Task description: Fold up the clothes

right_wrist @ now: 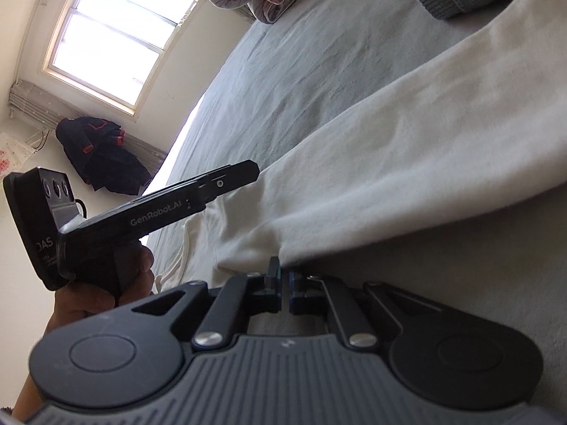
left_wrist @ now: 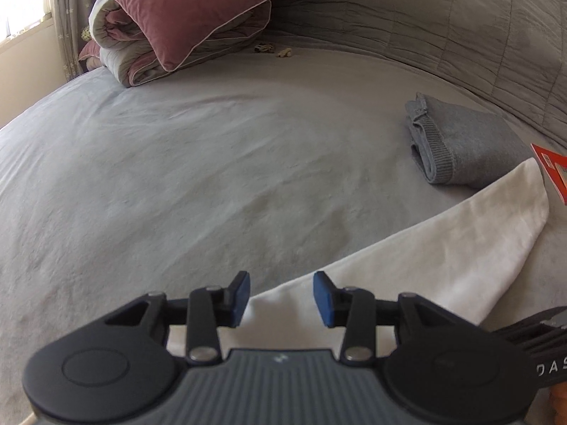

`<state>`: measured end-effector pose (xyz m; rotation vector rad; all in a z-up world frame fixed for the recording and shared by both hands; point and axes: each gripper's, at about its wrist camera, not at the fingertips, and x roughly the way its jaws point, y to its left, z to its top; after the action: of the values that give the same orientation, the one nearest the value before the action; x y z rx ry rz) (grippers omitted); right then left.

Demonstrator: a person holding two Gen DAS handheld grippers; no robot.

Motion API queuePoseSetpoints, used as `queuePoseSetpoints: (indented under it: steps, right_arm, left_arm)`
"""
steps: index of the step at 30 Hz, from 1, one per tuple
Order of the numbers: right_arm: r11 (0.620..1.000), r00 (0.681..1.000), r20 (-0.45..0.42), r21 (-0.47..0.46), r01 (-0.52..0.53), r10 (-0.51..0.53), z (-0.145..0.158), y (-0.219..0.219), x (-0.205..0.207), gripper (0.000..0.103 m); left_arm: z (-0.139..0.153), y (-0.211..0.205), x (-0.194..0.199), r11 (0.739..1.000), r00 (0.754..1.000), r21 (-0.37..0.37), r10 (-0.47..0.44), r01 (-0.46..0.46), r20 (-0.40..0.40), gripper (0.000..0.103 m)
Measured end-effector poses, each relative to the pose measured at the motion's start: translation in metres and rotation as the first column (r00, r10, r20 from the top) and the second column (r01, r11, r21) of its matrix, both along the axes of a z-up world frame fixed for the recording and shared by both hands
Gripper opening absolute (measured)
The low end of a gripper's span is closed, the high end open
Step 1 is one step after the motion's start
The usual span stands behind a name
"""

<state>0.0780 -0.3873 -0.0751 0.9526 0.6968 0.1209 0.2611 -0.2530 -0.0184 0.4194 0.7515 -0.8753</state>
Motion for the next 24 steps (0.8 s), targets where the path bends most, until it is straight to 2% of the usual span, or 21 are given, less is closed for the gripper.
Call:
queuePoseSetpoints:
  steps: [3,4,7,8,11,16,17,21,24]
  right_arm:
    - [1.0,1.0,-0.001,0.001,0.001,-0.001,0.0,0.0,0.0,0.002]
    - [1.0,1.0,-0.001,0.002,0.001,-0.001,0.0,0.001,0.001,0.002]
    - [1.0,1.0,-0.001,-0.001,0.003,-0.003,0.0,0.002,0.001,0.002]
    - [1.0,1.0,-0.002,-0.002,0.005,-0.005,0.0,0.002,0.002,0.003]
    - [1.0,1.0,-0.01,-0.002,0.015,-0.015,0.001,0.004,0.004,0.003]
    - [0.999,0.999,-0.029,-0.017,0.038,-0.038,0.004,0.008,0.004,0.003]
    - [0.999,0.999,-0.033,-0.025,0.039,-0.04,0.004,0.009,0.004,0.003]
    - [0.999,0.998,-0.045,-0.022,0.04,-0.041,0.001,0.009,0.006,0.002]
    - [0.999,0.998,-0.041,0.007,0.047,-0.047,0.002,0.005,0.002,0.005]
  left_arm:
    - [-0.007,-0.011,-0.008,0.999,0.999,0.047,-0.027,0.026,0.027,0.038]
    - [-0.009,-0.013,-0.01,0.998,0.999,0.053,-0.026,0.024,0.04,0.032]
    - [-0.009,-0.016,-0.012,0.999,0.999,0.046,-0.004,0.002,0.047,0.005]
    - [-0.009,-0.017,-0.012,0.999,0.999,0.043,0.008,-0.01,0.052,0.002]
    - [-0.01,-0.019,-0.018,0.999,0.996,0.034,0.021,-0.024,0.092,0.001]
    - [-0.013,-0.015,-0.024,0.995,0.982,-0.048,0.096,-0.089,0.164,0.001]
    - [-0.02,-0.017,-0.022,0.993,0.979,-0.051,0.115,-0.108,0.166,0.001]
    - [-0.035,-0.028,-0.035,0.994,0.956,-0.017,0.111,-0.11,0.271,0.001]
    - [-0.026,-0.024,-0.033,0.99,0.962,-0.042,0.143,-0.137,0.234,0.004]
